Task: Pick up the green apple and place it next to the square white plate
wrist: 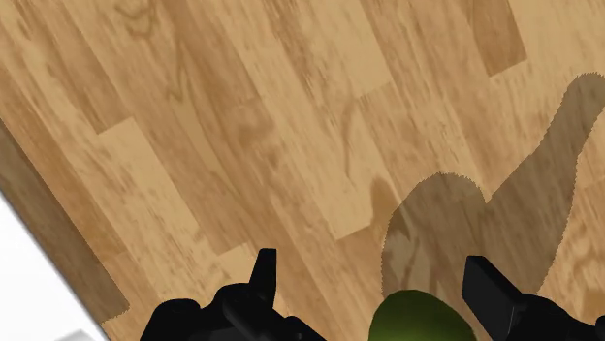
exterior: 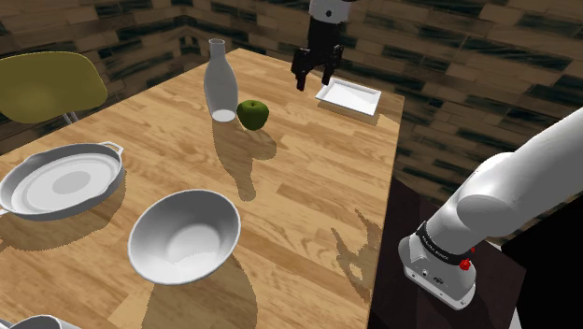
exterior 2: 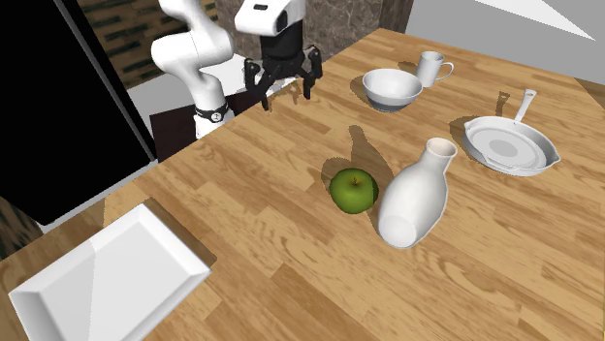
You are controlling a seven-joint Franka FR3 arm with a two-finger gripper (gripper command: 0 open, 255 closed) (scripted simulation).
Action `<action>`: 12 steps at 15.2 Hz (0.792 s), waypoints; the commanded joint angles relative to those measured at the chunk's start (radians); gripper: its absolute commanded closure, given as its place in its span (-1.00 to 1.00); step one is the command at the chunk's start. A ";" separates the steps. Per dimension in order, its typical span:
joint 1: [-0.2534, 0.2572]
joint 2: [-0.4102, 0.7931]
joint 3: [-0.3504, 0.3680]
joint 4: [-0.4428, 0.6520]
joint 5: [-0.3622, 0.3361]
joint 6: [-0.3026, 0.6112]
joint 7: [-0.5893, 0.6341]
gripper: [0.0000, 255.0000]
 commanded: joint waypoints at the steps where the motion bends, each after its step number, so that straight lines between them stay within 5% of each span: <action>1: 0.005 0.085 0.019 0.071 -0.021 0.017 0.024 -1.00; 12: 0.073 0.537 0.061 0.521 -0.178 0.013 0.118 -1.00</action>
